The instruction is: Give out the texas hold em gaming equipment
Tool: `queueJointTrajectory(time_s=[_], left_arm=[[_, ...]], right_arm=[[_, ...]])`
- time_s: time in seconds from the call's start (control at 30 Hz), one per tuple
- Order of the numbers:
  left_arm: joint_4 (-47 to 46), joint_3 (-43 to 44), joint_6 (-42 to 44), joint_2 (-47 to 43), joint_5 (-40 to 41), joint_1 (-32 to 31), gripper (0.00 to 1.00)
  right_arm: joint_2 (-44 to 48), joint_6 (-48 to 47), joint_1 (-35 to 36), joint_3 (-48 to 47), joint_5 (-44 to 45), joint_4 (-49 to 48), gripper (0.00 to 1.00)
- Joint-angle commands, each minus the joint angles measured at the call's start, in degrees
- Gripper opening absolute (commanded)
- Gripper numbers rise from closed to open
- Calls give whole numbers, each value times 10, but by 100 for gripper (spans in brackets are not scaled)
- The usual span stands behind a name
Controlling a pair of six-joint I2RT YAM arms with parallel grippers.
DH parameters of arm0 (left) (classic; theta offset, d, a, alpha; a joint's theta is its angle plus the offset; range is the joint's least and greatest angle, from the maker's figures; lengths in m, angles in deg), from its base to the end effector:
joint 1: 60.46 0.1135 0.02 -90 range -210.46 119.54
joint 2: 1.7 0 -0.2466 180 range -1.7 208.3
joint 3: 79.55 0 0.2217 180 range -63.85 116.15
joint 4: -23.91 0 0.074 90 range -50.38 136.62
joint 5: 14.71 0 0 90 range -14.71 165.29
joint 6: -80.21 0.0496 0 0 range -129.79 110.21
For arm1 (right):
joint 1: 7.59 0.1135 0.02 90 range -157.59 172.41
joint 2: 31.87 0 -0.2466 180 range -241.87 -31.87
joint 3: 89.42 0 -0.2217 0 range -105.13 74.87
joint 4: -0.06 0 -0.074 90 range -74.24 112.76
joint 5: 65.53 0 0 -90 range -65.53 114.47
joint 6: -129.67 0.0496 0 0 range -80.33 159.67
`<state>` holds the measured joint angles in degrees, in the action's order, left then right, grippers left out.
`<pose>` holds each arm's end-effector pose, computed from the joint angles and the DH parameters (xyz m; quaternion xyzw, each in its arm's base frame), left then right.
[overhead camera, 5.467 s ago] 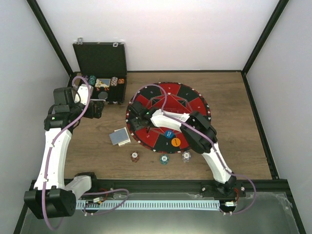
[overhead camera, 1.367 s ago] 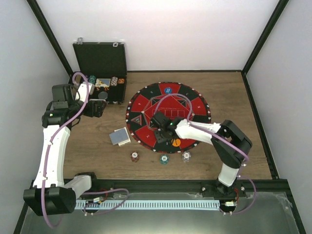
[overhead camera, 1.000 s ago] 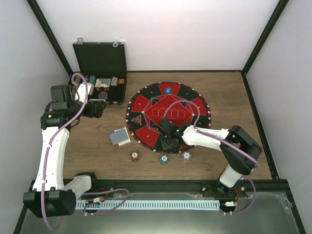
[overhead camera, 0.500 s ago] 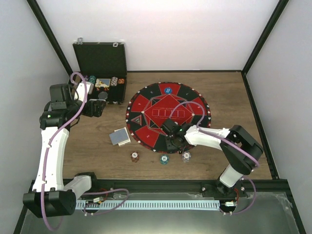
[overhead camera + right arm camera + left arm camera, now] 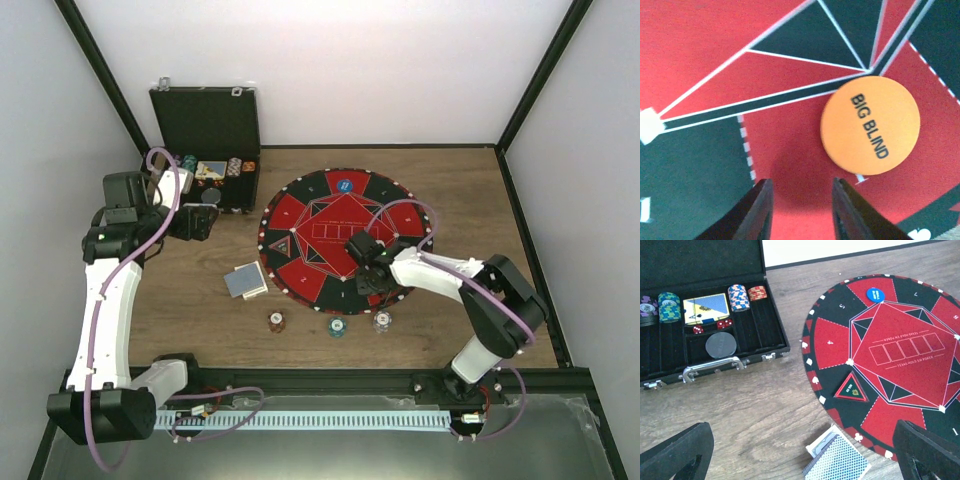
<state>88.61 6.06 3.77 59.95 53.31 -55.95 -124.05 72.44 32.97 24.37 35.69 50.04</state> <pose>0.1973 -0.0031 0.3422 0.1496 0.8833 -0.1069 0.4313 0.2026 0.1607 0.1439 -0.0552 0.9863 -0.0051 0.1556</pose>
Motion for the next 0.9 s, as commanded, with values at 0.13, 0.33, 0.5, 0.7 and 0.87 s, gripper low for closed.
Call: queueJointTrajectory(time_s=[0.13,0.33,0.5,0.7,0.87], left_arm=[[14,-2,15,15,13,3,100],[0,-34,10,4,35,3,100],[-12,-56,-2,0,63,3,100],[-9,-55,-5,-8,66,3,100],[-6,-53,-1,-8,67,3,100]], right_arm=[[57,5,123,-142,13,70,54],[-10,10,251,-239,-44,52,80],[-99,-1,310,-306,-57,54,90],[-163,-7,322,-333,-54,61,84],[-182,-14,323,-336,-44,63,75]])
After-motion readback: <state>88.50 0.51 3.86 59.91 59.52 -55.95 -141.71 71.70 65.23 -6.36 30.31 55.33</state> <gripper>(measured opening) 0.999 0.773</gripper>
